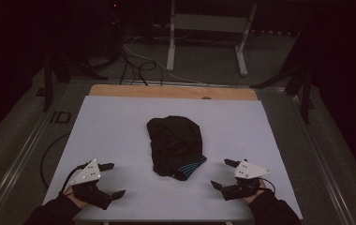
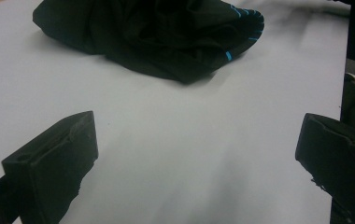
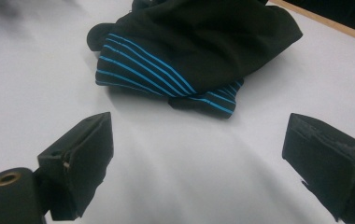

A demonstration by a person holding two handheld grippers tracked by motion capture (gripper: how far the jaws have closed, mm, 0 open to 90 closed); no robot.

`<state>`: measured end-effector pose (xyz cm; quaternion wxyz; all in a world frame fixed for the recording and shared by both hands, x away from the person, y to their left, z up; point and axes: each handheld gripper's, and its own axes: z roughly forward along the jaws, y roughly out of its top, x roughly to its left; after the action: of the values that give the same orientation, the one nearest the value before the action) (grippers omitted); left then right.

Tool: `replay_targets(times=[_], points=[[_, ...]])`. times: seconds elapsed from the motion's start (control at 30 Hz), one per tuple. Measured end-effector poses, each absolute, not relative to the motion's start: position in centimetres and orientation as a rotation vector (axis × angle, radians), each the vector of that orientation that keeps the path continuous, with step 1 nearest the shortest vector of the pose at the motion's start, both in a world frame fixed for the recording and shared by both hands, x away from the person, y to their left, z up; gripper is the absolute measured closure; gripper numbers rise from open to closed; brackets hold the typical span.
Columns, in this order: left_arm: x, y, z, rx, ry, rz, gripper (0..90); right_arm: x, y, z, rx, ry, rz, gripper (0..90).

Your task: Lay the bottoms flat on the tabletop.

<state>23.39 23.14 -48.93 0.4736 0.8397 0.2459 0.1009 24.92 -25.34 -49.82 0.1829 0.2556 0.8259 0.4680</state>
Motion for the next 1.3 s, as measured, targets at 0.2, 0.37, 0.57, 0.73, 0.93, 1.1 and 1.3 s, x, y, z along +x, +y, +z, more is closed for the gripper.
replay_targets(times=[0.2,0.37,0.57,0.73,0.93,1.1,1.3], points=[[23.4,23.0,-48.9,2.059,0.586,0.231,0.1,24.9,-25.2,-49.7,0.736,2.346,1.334,9.2],[23.4,22.7,-48.8,2.056,0.568,0.215,0.1,24.9,-25.1,-49.6,0.730,2.359,1.330,9.3],[23.4,22.1,-48.5,2.053,0.513,0.182,0.1,24.7,-24.6,-49.3,0.713,2.395,1.319,9.3],[23.6,21.8,-48.4,2.052,0.503,0.152,0.1,24.5,-24.3,-48.9,0.712,2.402,1.312,9.3],[23.6,21.8,-47.7,2.049,0.503,0.153,0.0,24.4,-24.5,-47.9,0.722,2.378,1.329,9.3],[23.6,21.6,-47.2,2.052,0.493,0.141,0.1,24.4,-24.4,-46.9,0.711,2.356,1.346,9.3],[23.6,21.6,-46.3,2.048,0.485,0.141,0.1,24.3,-24.3,-45.1,0.679,2.333,1.334,9.3]])
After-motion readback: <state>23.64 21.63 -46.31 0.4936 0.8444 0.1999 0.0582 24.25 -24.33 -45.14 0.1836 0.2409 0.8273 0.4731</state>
